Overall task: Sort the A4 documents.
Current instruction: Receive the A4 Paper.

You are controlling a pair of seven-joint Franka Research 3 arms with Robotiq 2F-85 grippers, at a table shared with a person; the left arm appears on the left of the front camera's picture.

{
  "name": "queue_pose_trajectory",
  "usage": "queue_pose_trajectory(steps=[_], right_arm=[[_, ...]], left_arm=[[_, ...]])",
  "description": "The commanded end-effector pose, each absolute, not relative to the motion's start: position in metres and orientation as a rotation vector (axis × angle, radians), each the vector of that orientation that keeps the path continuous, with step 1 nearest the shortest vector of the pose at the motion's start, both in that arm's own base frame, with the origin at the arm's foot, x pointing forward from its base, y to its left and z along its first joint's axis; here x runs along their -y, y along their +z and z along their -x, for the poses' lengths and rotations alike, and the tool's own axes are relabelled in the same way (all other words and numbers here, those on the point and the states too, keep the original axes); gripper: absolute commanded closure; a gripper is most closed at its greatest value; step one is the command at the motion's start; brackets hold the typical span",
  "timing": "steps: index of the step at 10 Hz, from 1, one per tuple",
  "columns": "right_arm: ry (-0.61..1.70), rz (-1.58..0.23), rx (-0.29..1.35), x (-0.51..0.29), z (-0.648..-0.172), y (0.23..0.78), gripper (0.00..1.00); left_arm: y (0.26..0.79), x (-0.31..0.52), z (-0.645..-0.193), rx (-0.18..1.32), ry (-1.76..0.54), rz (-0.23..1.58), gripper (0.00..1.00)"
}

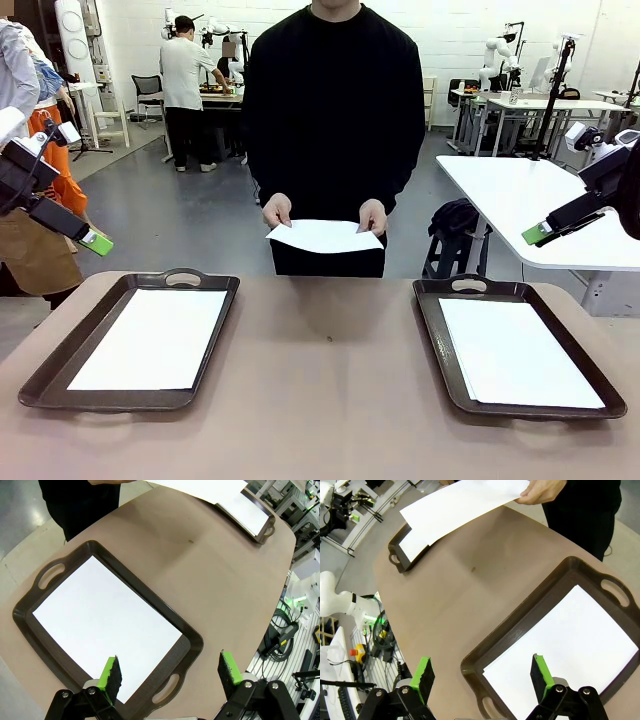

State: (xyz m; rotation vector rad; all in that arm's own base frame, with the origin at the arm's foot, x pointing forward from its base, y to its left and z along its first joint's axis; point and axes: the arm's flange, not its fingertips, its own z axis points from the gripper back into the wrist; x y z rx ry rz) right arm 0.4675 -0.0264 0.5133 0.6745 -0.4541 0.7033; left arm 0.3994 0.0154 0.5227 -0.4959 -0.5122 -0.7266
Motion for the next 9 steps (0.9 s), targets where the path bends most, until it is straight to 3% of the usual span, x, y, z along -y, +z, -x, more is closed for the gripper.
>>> queue_pose_trajectory(steps=[1, 9], right_arm=[[0.706, -0.671, 0.456, 0.0246, -0.4680, 0.5136, 0.00], [0.706, -0.671, 0.456, 0.0246, -0.4680, 0.5136, 0.00]], left_arm=[[0.5224, -0.0164, -0.3991, 0.515, -0.734, 0.500, 0.00], [0.5224, -0.0164, -0.3991, 0.515, -0.734, 0.500, 0.00]])
